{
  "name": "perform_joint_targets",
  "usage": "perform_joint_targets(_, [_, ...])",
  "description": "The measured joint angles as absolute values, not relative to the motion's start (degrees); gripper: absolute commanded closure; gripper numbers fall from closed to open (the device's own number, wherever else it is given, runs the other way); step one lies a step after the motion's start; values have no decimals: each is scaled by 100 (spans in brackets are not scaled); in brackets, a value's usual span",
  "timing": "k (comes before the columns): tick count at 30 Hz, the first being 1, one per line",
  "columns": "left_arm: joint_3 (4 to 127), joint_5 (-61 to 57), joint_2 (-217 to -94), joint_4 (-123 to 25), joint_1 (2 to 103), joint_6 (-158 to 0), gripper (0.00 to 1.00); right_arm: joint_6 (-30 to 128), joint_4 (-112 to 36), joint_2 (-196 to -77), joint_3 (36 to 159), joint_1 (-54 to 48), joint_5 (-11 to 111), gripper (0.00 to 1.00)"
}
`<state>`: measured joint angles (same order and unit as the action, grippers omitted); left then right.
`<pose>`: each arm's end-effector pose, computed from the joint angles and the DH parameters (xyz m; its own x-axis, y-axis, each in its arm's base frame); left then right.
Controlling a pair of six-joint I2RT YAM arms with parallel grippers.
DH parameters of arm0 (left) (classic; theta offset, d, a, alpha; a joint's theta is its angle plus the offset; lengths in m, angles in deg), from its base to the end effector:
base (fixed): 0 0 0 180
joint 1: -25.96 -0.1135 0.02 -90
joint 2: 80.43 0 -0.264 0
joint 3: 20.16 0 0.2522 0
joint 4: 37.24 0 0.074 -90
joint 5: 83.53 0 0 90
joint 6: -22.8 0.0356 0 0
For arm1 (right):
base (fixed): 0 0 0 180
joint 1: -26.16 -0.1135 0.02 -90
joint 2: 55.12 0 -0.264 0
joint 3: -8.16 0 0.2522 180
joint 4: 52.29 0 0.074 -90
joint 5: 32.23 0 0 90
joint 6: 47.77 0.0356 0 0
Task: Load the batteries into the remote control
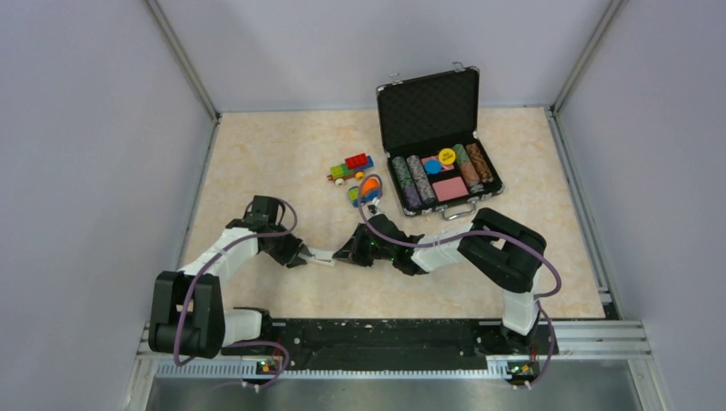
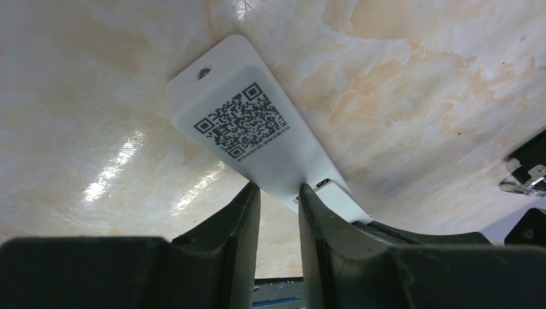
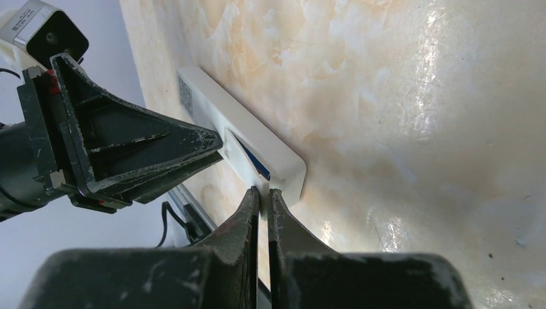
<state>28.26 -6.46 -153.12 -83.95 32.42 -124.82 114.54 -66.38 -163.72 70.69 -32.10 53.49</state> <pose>0.2046 -0.0312 0.1591 -0.6569 -0.7540 0.0041 -0.6958 0.6041 -0.3885 0.1935 0.3178 0.1241 -0.9244 0.3116 -0.2201 -0.0024 0.5722 0.8201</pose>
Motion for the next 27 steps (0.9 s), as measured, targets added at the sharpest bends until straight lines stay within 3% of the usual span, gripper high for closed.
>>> perform_joint_targets(27, [2826,-676,-15320,-8397,3240,-12513,68,12236,-6035,-16450,7382,-3212,5065,100])
